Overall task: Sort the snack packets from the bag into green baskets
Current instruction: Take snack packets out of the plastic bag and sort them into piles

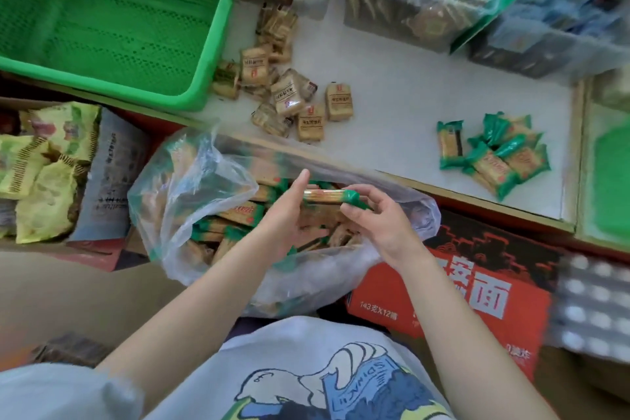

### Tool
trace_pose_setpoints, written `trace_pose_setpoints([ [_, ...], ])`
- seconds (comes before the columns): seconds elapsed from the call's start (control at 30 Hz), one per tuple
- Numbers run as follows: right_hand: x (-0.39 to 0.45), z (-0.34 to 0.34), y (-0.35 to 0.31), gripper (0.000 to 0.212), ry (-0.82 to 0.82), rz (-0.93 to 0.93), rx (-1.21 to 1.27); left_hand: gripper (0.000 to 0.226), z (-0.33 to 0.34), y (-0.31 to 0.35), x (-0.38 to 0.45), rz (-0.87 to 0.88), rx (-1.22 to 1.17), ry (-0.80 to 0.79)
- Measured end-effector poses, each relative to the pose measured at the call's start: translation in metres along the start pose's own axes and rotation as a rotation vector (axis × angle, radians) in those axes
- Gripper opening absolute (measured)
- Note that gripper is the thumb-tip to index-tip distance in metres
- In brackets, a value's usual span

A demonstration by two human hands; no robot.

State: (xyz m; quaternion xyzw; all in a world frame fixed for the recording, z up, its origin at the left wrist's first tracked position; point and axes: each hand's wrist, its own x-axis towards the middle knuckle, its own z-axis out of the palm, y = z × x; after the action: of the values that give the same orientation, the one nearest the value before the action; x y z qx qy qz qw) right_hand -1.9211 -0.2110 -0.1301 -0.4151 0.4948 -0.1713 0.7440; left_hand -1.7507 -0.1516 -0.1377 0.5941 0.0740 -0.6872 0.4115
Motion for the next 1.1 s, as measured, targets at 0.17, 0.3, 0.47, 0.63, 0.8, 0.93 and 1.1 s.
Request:
trace_pose_setpoints([
  [0.17,-0.023,-0.055,-0.027,0.036,0.033,-0.021,0.275,0.02,0.074,0.004,0.017,0.094,0.032,-0.115],
  [0.3,-0.03,-0.117,-0.028,0.021,0.151,0.081,0.303,0.042,0.14,-0.006,0.035,0.205,0.135,-0.13],
  [0.47,-0.037,-0.194,-0.028,0.018,0.285,0.181,0.107,0.033,0.215,-0.029,0.058,0.366,0.555,-0.037],
  [0.63,-0.022,-0.263,-0.035,0.023,0.541,0.074,0.364,0.033,0.216,-0.06,0.094,0.746,1.479,0.193],
  [0.8,0.007,-0.28,-0.049,0.023,0.458,0.095,0.346,0.032,0.2,-0.078,0.103,0.825,1.547,0.153],
  [0.93,0.004,-0.267,-0.044,0.024,0.452,0.116,0.25,0.037,0.201,-0.075,0.103,0.788,1.564,0.123],
  [1.1,-0.033,-0.215,-0.028,0.025,0.358,0.145,0.18,0.045,0.188,-0.067,0.088,0.851,1.691,0.048],
])
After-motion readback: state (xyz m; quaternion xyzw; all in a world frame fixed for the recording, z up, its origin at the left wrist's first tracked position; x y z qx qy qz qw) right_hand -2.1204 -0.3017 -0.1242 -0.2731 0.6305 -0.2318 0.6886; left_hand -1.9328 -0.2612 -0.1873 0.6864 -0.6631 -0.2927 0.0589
